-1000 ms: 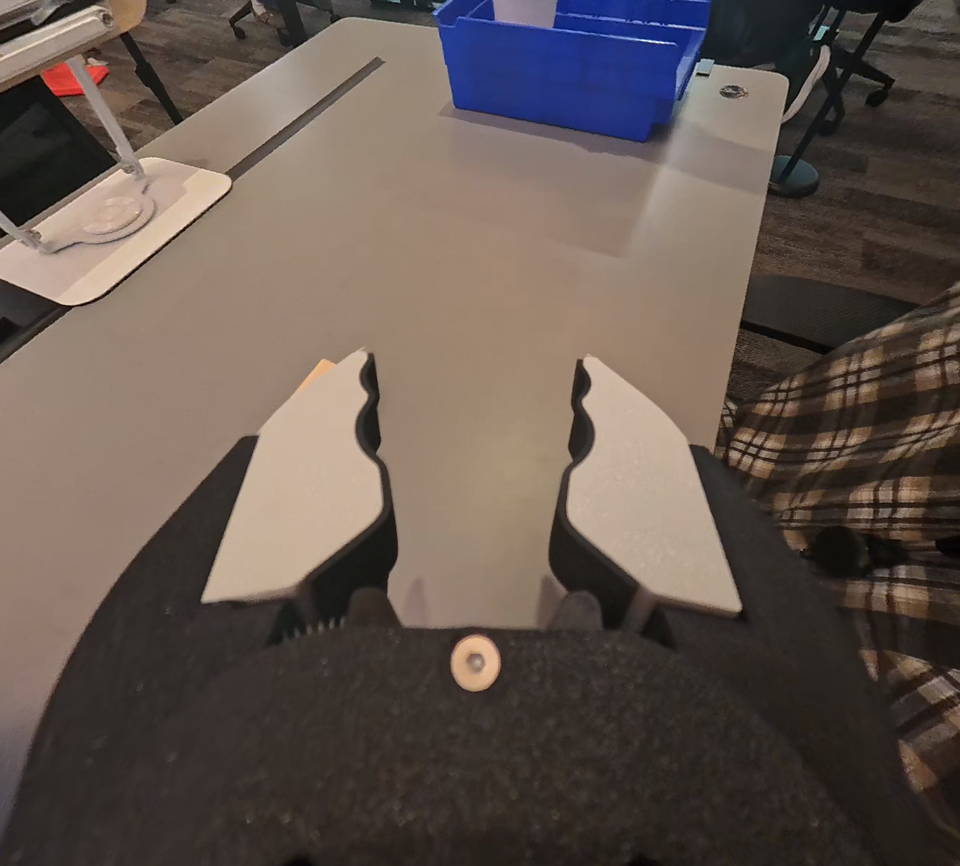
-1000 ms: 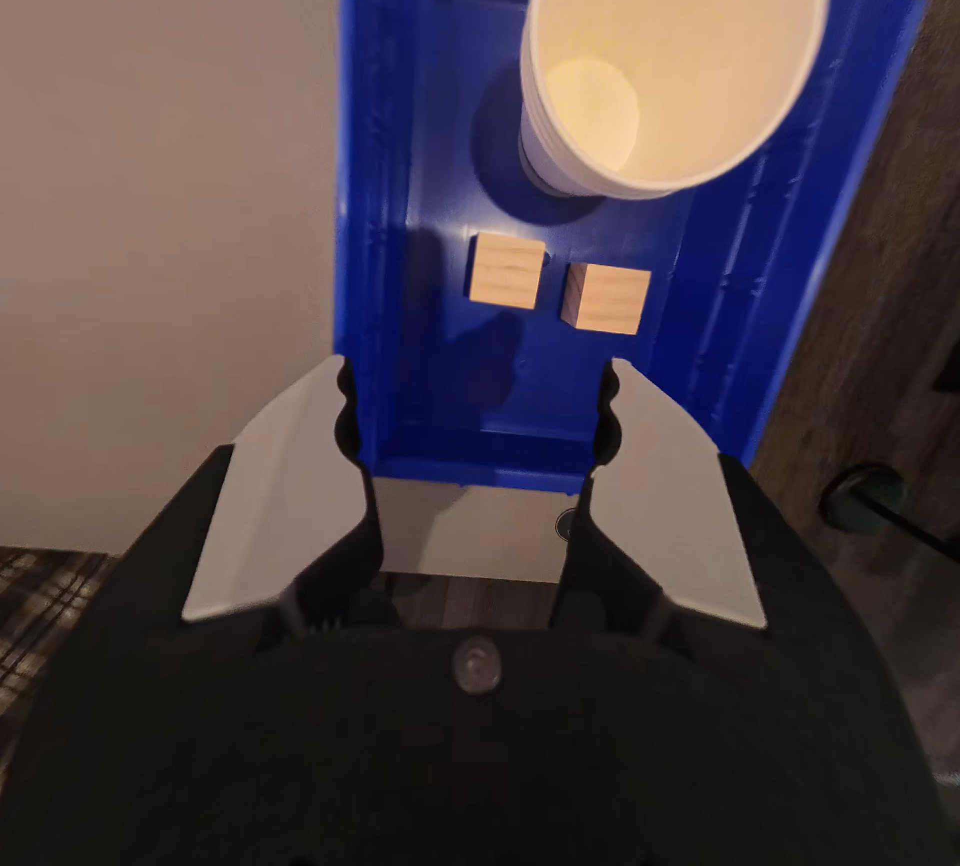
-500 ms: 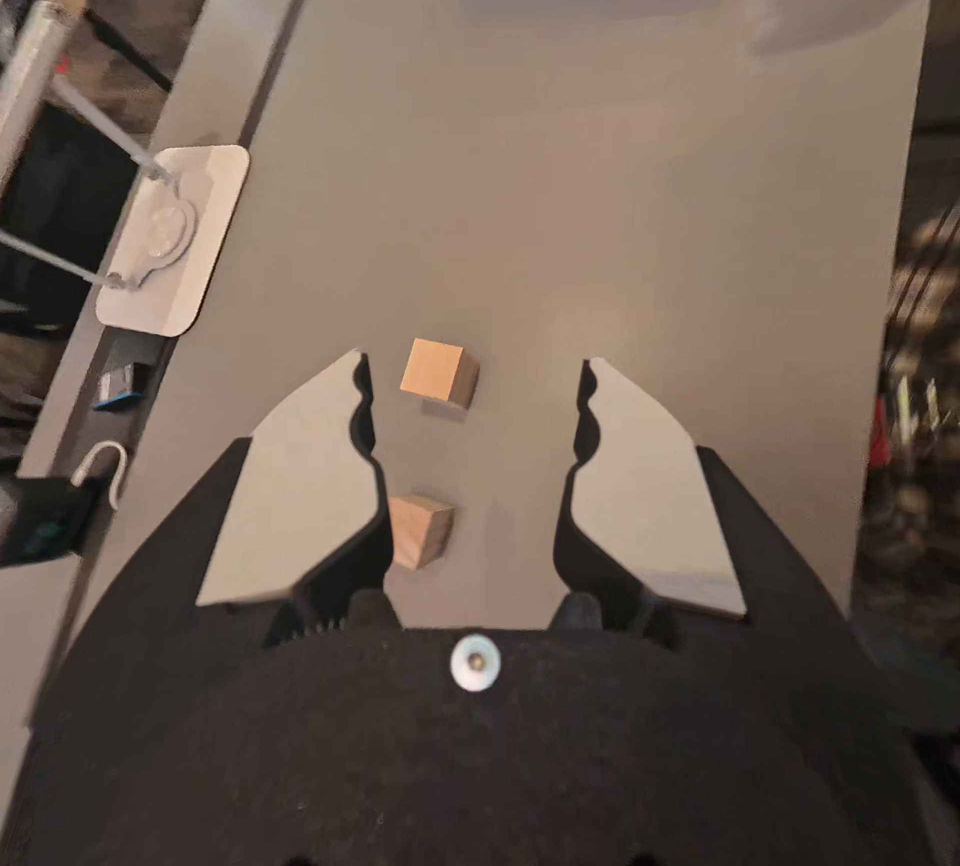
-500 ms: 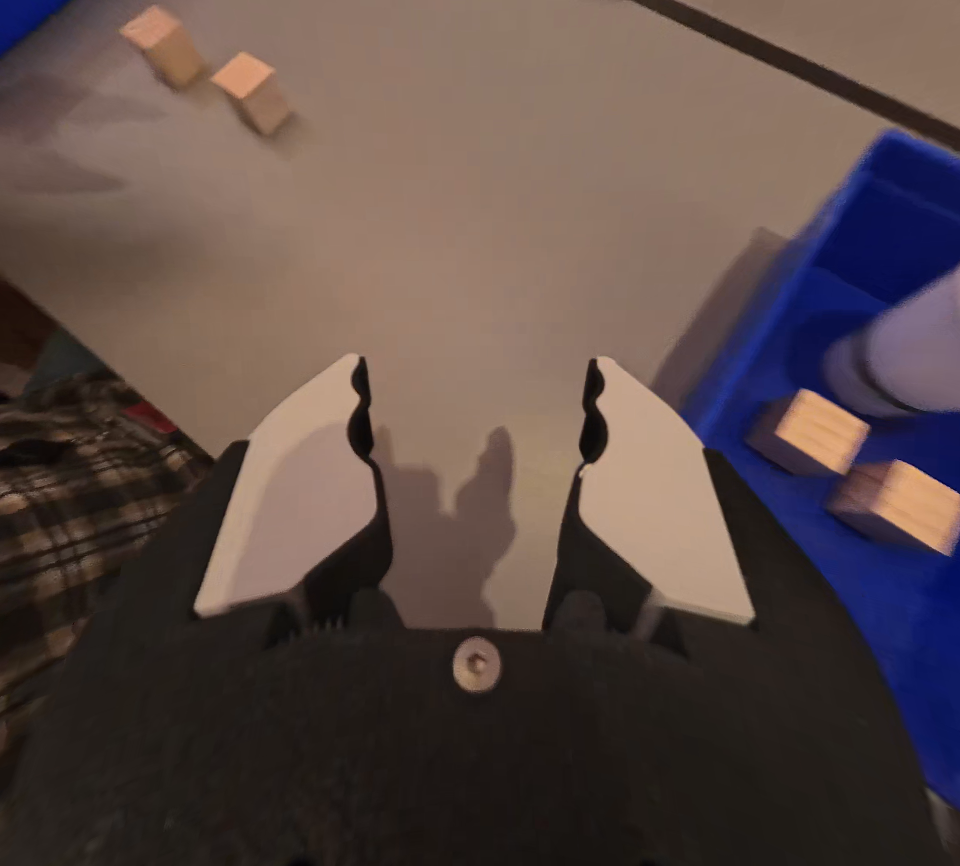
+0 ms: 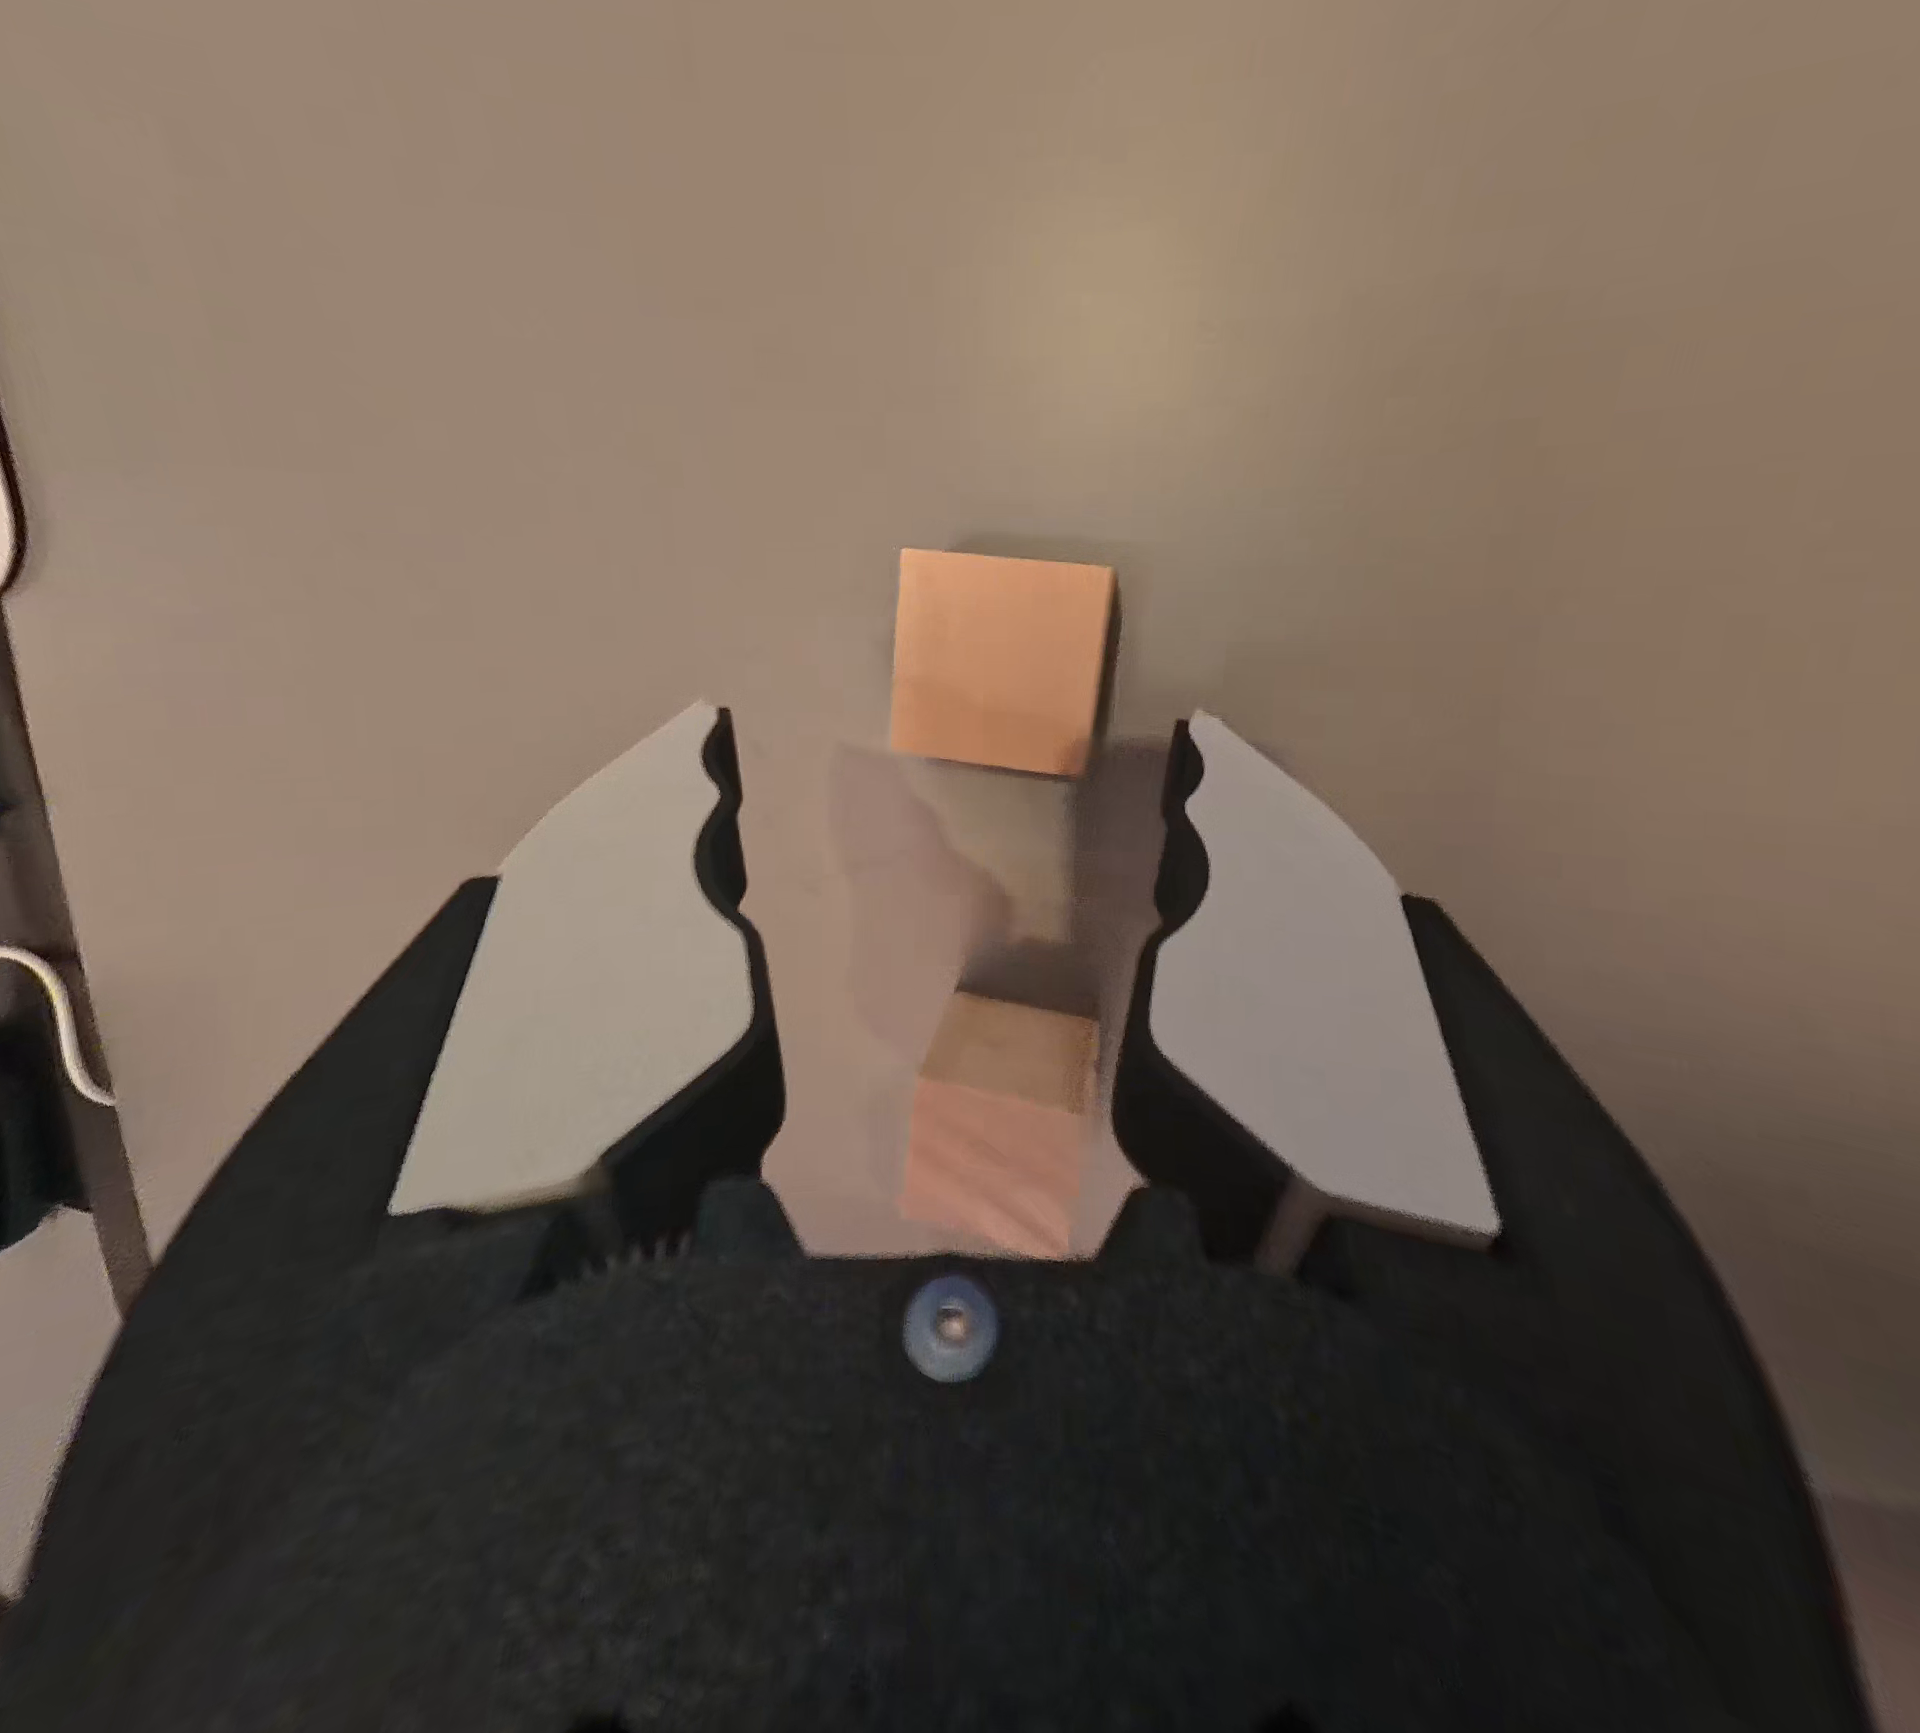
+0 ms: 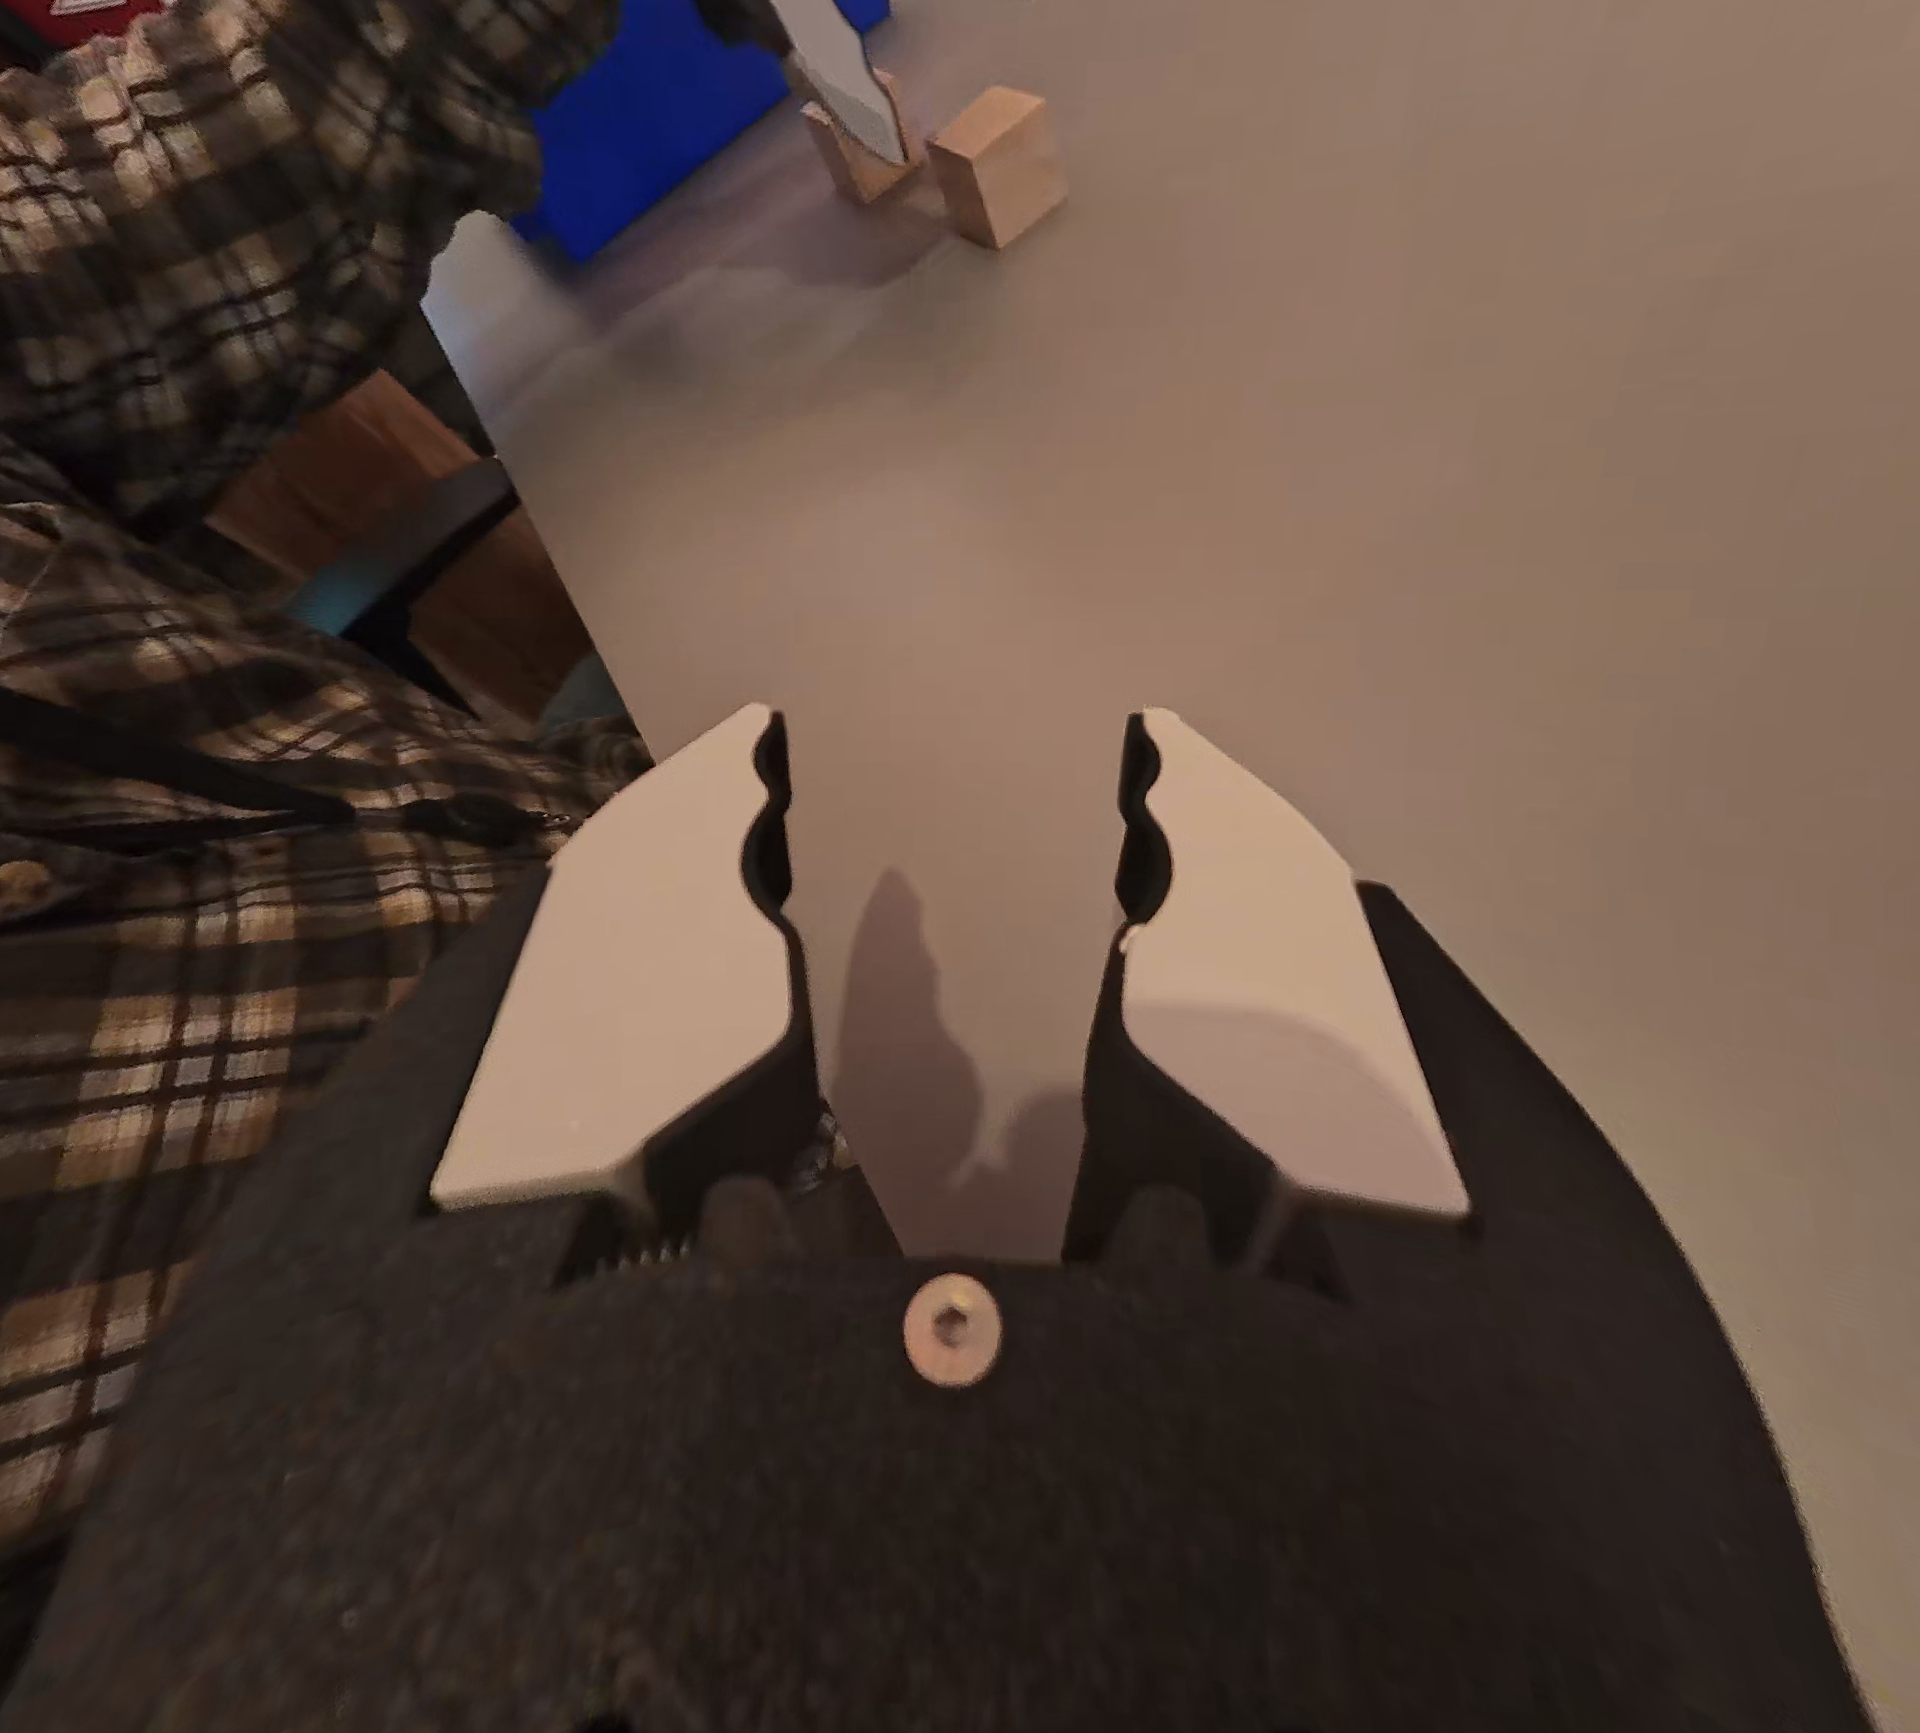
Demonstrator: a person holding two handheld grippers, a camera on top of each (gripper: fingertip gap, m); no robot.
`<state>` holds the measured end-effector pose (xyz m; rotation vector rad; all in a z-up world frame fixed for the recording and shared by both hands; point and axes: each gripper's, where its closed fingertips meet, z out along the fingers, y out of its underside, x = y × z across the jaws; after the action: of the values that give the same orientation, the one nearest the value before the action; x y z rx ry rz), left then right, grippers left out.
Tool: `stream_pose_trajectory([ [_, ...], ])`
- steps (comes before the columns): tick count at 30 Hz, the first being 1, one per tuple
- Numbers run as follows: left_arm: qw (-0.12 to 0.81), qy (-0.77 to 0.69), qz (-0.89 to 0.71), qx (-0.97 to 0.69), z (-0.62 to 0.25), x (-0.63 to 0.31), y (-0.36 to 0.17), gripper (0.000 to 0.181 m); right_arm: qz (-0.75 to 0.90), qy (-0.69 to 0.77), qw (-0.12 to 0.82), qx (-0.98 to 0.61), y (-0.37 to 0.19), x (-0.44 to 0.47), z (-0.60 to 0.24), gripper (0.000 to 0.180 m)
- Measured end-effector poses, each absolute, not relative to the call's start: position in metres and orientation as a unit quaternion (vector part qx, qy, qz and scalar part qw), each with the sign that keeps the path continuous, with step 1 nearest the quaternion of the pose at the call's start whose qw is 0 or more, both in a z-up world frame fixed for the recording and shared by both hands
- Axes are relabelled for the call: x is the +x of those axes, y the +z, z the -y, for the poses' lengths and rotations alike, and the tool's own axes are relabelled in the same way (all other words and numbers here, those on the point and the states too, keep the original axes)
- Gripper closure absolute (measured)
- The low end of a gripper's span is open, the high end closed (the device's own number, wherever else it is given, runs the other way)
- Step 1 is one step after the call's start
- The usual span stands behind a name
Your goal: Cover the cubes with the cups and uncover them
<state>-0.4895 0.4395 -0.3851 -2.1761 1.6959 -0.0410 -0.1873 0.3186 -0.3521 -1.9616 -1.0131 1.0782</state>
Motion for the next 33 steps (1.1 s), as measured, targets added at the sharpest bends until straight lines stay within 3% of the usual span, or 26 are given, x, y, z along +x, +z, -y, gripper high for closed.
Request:
stream_pose_trajectory([
  [5,0.15,-0.011,-0.608,-0.78,-0.442,-0.487,-0.406,0.111,0.408,0.413,0.341,-0.739,-0.353,-0.196,-0.32,0.115],
  [7,0.123,-0.013,-0.617,-0.777,-0.438,-0.486,-0.413,0.136,0.417,0.414,0.344,-0.733,-0.352,-0.204,-0.32,0.113],
  [11,0.118,-0.028,-0.615,-0.779,-0.435,-0.48,-0.41,0.137,0.443,0.416,0.377,-0.699,-0.341,-0.223,-0.326,0.109],
  [16,0.181,-0.101,-0.611,-0.764,-0.414,-0.444,-0.365,0.137,0.474,0.416,0.421,-0.652,-0.318,-0.26,-0.344,0.106],
  [27,0.246,-0.129,-0.66,-0.698,-0.352,-0.369,-0.301,0.137,0.568,0.401,0.421,-0.582,-0.299,-0.349,-0.351,0.108],
  [33,0.256,-0.136,-0.669,-0.684,-0.343,-0.354,-0.294,0.137,0.584,0.396,0.411,-0.577,-0.3,-0.357,-0.344,0.124],
])
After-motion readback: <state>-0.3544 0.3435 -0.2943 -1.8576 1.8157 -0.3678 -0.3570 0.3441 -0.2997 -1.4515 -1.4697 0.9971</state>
